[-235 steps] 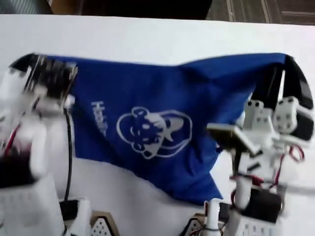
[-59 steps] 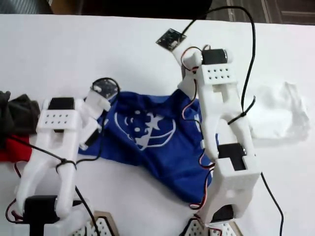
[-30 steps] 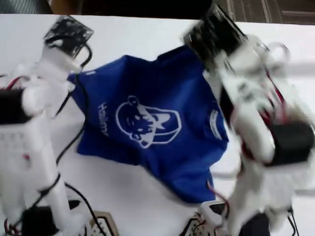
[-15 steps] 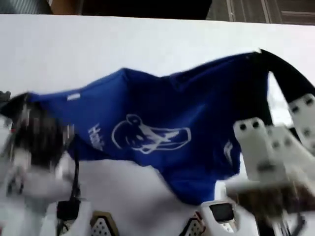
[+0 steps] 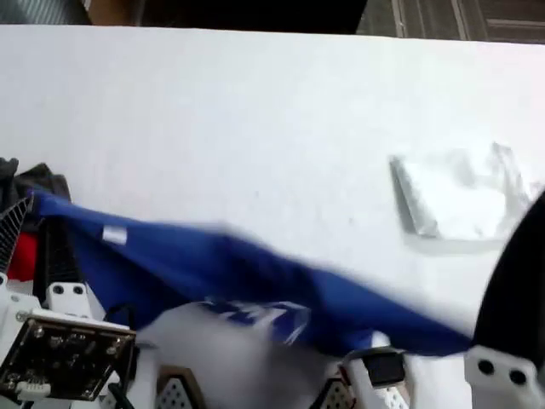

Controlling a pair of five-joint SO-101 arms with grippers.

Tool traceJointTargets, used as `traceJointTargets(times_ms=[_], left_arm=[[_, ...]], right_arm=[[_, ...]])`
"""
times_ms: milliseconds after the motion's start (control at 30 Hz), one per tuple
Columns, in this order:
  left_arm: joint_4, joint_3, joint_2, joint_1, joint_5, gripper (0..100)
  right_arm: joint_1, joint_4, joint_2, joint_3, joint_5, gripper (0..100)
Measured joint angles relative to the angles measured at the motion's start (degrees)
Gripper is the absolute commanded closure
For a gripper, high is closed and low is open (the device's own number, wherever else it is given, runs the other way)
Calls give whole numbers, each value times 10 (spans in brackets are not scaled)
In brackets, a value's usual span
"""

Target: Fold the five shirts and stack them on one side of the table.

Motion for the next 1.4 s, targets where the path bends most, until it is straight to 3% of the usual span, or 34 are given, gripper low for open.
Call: traceJointTargets(times_ms=[300,367,533,600,733,1033,1167,1400], left_arm=[[0,0,0,-36,-1,975],[0,0,0,-36,-1,975],[0,53,0,-36,-1,975],[-8,105,0,-36,-1,975],[-64,251,1,-61,-38,975],[-290,575,8,-207,-130,975],[-340,647,8,-244,-137,975],[-353,678,8,-258,-137,975]], right_arm=[[-3,41,-1,47,-5,978],[-2,78,1,97,-43,978],[-10,153,49,298,-221,977],[-30,149,91,399,-263,961],[-93,133,191,552,-283,830],[-306,101,293,606,-287,805],[-349,40,307,662,-289,805],[-402,-71,339,783,-289,805]])
